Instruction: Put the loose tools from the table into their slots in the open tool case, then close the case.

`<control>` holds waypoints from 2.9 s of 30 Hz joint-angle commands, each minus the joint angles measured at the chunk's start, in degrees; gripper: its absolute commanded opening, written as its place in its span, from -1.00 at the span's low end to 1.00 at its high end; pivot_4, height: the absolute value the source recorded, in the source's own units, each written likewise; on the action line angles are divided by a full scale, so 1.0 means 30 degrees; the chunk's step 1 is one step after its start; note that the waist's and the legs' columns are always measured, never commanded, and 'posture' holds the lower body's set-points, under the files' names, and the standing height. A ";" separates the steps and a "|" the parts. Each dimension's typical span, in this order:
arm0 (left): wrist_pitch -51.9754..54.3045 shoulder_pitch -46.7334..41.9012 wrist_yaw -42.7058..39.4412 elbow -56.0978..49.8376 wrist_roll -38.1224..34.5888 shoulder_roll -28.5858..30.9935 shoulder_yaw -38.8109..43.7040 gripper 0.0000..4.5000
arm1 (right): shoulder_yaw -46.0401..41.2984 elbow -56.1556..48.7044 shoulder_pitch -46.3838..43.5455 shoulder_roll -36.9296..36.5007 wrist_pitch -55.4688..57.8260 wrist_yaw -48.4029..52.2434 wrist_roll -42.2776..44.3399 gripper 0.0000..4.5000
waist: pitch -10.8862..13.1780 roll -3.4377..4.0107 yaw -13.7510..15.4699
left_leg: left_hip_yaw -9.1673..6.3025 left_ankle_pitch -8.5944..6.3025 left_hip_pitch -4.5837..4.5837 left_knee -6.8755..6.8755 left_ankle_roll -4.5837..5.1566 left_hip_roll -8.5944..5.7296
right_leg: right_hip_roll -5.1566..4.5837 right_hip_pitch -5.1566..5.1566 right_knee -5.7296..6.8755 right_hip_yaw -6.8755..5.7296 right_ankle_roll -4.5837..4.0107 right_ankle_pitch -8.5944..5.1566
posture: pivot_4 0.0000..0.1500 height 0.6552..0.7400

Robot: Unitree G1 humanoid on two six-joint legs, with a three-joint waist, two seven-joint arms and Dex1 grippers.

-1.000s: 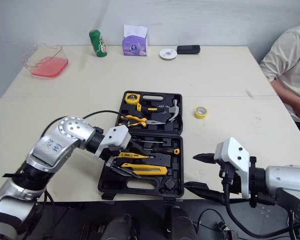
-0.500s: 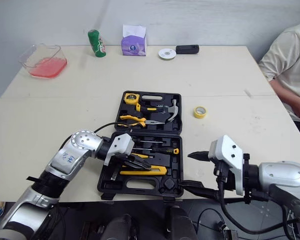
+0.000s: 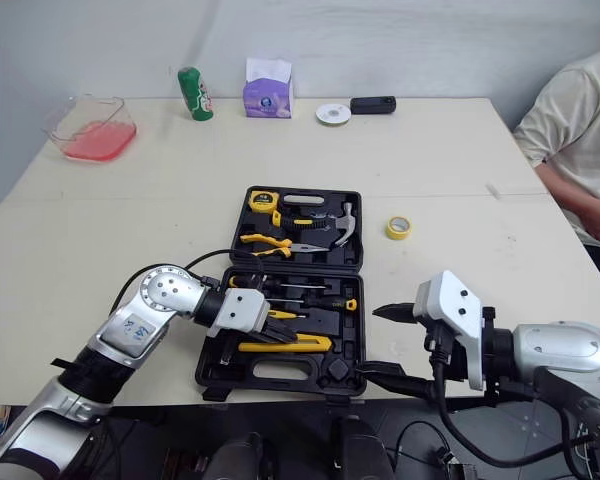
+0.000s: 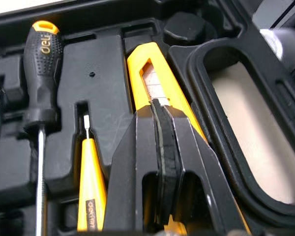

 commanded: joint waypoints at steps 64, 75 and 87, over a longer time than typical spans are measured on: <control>0.8763 0.6738 0.3091 -0.0968 -0.9123 0.6051 1.5459 0.98 | -0.4429 1.2270 -0.0055 -0.2038 -0.4999 0.4187 -0.6619 1.00 | 0.0116 0.0098 -0.0083 | 0.0057 -0.0206 0.0171 -0.0168 0.0089 0.0017 | -0.0054 0.0100 -0.0159 0.0023 -0.0022 -0.0025 | 1.00 1.00; 1.2356 -0.2119 0.4217 -0.4768 -1.1086 0.3245 0.9670 0.98 | 0.9674 2.0290 -1.6744 -0.0139 -0.6669 0.8509 -1.3705 1.00 | 0.0277 0.0213 -0.0583 | 0.0145 -0.0016 0.0106 -0.0230 -0.0065 -0.0017 | 0.0010 -0.0019 -0.0154 0.0106 0.0012 0.0033 | 1.00 1.00; 1.1449 -0.3245 0.4591 -0.4702 -1.0163 0.1839 0.8220 0.98 | 1.3834 3.2187 -2.3769 0.5806 -1.2087 0.7824 -1.9942 1.00 | 0.0309 0.0216 -0.0642 | 0.0226 0.0014 -0.0265 0.0056 -0.0070 -0.0010 | -0.0018 -0.0488 0.0184 0.0187 -0.0019 0.0014 | 1.00 1.00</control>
